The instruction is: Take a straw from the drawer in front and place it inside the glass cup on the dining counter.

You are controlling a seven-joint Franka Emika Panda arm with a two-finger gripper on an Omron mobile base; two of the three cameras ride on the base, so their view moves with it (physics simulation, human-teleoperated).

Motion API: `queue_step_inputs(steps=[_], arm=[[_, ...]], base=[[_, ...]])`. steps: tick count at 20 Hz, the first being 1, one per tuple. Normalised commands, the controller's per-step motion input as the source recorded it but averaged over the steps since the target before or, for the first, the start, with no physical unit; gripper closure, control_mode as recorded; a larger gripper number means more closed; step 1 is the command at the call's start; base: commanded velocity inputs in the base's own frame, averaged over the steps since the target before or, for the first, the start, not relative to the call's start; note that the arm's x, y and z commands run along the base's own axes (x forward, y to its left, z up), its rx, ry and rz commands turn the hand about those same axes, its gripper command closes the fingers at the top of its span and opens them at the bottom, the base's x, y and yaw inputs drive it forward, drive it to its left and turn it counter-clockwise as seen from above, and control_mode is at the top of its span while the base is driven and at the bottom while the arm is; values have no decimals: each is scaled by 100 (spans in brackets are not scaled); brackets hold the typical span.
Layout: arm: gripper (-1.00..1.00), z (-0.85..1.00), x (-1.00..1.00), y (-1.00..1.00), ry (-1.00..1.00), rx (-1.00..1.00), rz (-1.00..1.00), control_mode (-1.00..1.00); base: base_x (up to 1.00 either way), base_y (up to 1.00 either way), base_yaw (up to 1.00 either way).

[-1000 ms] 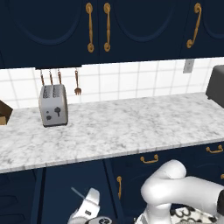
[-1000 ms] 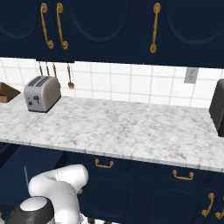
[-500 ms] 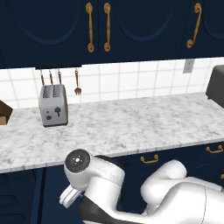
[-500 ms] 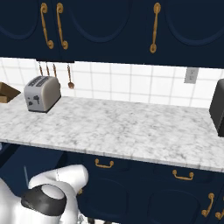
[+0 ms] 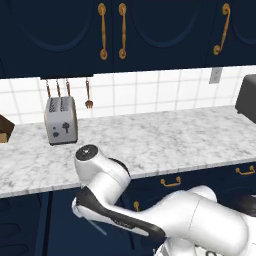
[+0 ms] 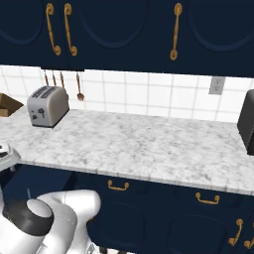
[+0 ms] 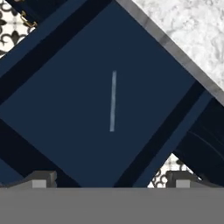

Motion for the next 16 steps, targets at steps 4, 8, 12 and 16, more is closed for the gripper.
queue_step_inputs(steps=[4,8,12,16], arm=[[-100,-65,51,0,45,0,0,-100],[-100,-79,17,0,25,0,0,-100],[-100,-67,31,16,0,-9,1,-100],[-100,-55,33,33,0,-9,0,-100]], base=[[0,0,0],[0,0,0],[0,0,0],[0,0,0]])
